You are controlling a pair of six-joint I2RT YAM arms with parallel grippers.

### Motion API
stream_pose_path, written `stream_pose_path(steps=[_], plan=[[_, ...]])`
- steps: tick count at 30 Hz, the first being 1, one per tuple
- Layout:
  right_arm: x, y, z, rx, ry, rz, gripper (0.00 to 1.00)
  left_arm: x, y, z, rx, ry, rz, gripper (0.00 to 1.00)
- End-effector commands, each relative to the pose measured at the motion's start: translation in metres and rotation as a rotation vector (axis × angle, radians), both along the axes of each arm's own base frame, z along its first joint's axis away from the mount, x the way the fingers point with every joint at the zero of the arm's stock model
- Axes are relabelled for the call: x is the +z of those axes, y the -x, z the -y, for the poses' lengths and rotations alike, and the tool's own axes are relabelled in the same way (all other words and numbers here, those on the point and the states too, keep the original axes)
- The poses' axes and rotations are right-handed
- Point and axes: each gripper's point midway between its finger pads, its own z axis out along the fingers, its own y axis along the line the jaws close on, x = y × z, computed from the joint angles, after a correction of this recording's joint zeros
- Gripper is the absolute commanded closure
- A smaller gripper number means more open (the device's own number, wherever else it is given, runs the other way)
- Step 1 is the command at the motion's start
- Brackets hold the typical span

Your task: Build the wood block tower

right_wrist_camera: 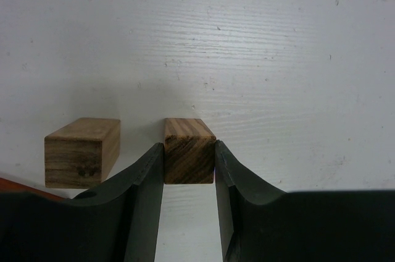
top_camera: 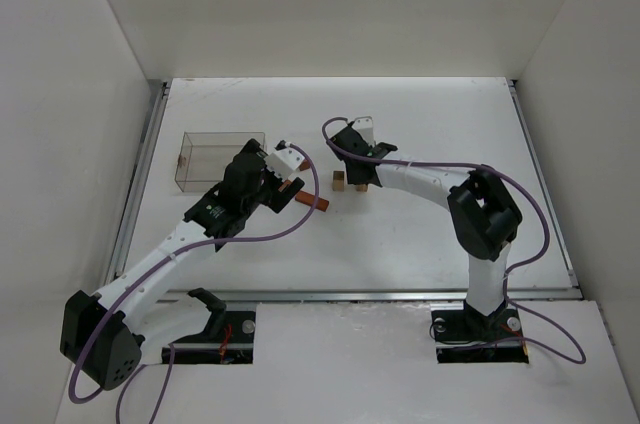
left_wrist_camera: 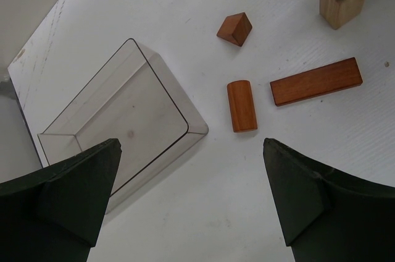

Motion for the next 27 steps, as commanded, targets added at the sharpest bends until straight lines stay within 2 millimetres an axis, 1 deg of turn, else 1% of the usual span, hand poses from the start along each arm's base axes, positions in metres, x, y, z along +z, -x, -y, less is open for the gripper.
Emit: stream_pose_path(steps=[1,2,4,5,8,9,10,13,14,15,16,18,20,22,25,26,27], plan=[[0.003,-0.008,0.001,-0.028,0.002,0.017,0.91,0.014,-0.002,0.001,-0.001,0.02,0.054,0.0],[0.002,-0.007,0.0,-0.023,-0.004,0.012,0.85,0.014,-0.002,0.001,-0.001,0.02,0.054,0.0],[0.002,-0.006,-0.002,-0.018,-0.009,0.007,0.8,0.014,-0.002,0.001,-0.001,0.02,0.054,0.0],[0.002,-0.006,-0.002,-0.018,-0.009,0.007,0.75,0.014,-0.002,0.001,-0.001,0.02,0.054,0.0],[0.001,-0.006,-0.003,-0.014,-0.015,0.001,0.68,0.014,-0.002,0.001,-0.001,0.02,0.054,0.0],[0.001,-0.006,-0.003,-0.014,-0.015,0.001,0.63,0.014,-0.002,0.001,-0.001,0.02,0.054,0.0],[0.001,-0.005,-0.004,-0.009,-0.021,-0.004,0.61,0.014,-0.002,0.001,-0.001,0.02,0.054,0.0],[0.003,-0.004,-0.007,0.001,-0.039,-0.008,0.56,0.014,-0.002,0.001,-0.001,0.02,0.054,0.0],[0.009,-0.004,-0.008,0.001,-0.047,0.001,0.56,0.014,-0.002,0.001,-0.001,0.02,0.054,0.0],[0.009,-0.004,-0.008,0.001,-0.047,0.002,0.56,0.014,-0.002,0.001,-0.001,0.02,0.054,0.0],[0.014,-0.004,-0.008,-0.005,-0.061,0.011,0.54,0.014,-0.002,0.001,-0.001,0.02,0.054,0.0],[0.013,-0.003,-0.01,0.0,-0.068,0.005,0.51,0.014,-0.002,0.001,-0.001,0.02,0.054,0.0],[0.017,-0.003,-0.01,0.0,-0.074,0.012,0.48,0.014,-0.002,0.001,-0.001,0.02,0.054,0.0],[0.021,-0.004,-0.01,0.001,-0.08,0.019,0.48,0.014,-0.002,0.001,-0.001,0.02,0.054,0.0],[0.021,-0.004,-0.01,0.001,-0.08,0.019,0.48,0.014,-0.002,0.001,-0.001,0.02,0.054,0.0],[0.031,-0.006,-0.012,0.001,-0.096,0.036,0.47,0.014,-0.002,0.001,-0.005,0.012,0.057,0.0],[0.029,-0.004,-0.01,0.001,-0.089,0.028,0.44,0.01,-0.001,0.001,-0.017,0.003,0.05,0.0]])
